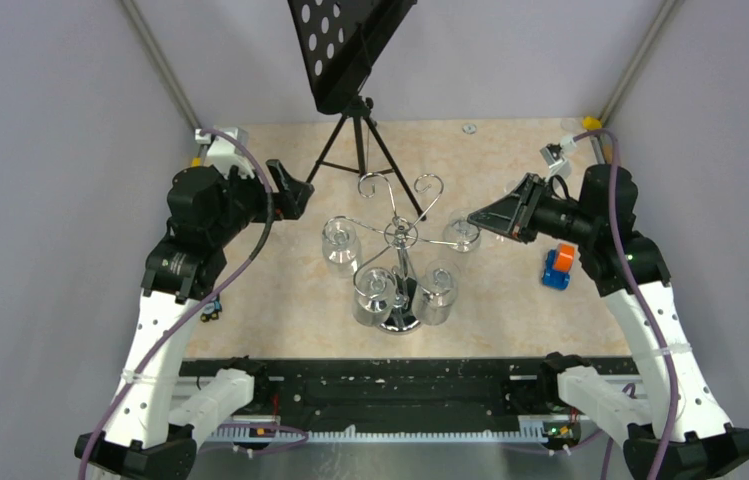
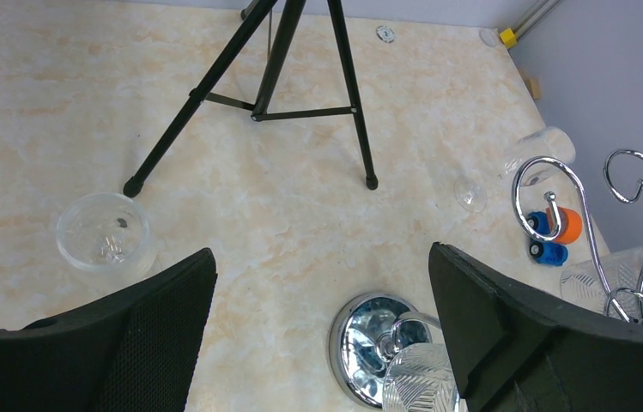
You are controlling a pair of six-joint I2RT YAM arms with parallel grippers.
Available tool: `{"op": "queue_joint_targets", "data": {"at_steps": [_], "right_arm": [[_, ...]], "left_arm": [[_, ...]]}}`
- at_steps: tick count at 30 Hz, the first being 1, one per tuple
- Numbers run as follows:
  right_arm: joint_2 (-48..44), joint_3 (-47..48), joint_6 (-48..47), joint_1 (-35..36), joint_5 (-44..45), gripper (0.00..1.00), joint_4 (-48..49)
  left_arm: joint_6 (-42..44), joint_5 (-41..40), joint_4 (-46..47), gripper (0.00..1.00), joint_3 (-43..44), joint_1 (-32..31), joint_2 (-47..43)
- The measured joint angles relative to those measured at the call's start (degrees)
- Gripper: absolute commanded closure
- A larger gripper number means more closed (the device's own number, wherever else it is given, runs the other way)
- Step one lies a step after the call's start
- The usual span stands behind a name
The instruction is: Take the wine glass off the wine glass rack
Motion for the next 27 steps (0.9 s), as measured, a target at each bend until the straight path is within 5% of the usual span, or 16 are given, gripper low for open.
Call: {"op": "queue_joint_targets", "data": {"at_steps": [27], "right_arm": [[1.6, 6.0, 2.7, 0.2, -0.6, 1.00, -3.9]], "left_arm": [[0.0, 0.0, 1.0, 0.04, -0.8, 0.0, -1.1]]}}
